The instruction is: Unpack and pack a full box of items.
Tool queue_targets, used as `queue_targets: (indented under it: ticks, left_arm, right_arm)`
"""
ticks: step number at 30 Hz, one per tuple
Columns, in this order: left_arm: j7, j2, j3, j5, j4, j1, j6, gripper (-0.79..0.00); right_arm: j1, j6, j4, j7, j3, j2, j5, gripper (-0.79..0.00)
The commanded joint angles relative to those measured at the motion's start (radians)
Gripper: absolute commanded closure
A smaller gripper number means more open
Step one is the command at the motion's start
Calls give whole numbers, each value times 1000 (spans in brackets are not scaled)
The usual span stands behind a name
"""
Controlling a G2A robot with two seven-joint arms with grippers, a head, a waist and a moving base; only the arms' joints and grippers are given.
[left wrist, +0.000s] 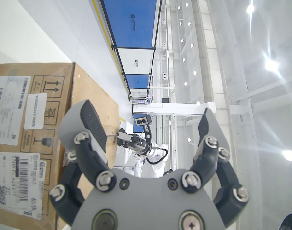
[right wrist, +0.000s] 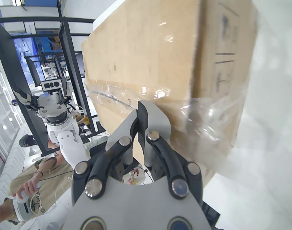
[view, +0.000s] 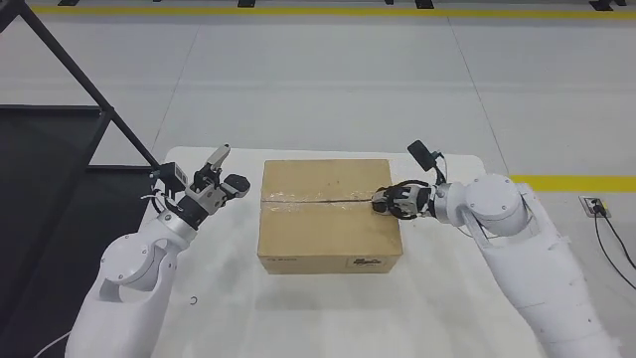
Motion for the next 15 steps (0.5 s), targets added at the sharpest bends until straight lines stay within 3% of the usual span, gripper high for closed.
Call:
queue_targets:
  ticks: [1,6,15]
  left_arm:
    - [1,0,1,0,-1,1,0,-785]
    - [4,0,6,2,-4,3,-1,-785]
    - [11,0,9,3,-8,8,-1,-785]
  right_arm:
    - [-27,25,-14,-14,39,10,-7,0]
    - [-71,29,-21,-47,101,24,16,0]
    - [-72,40,15,-81,109,28,41,0]
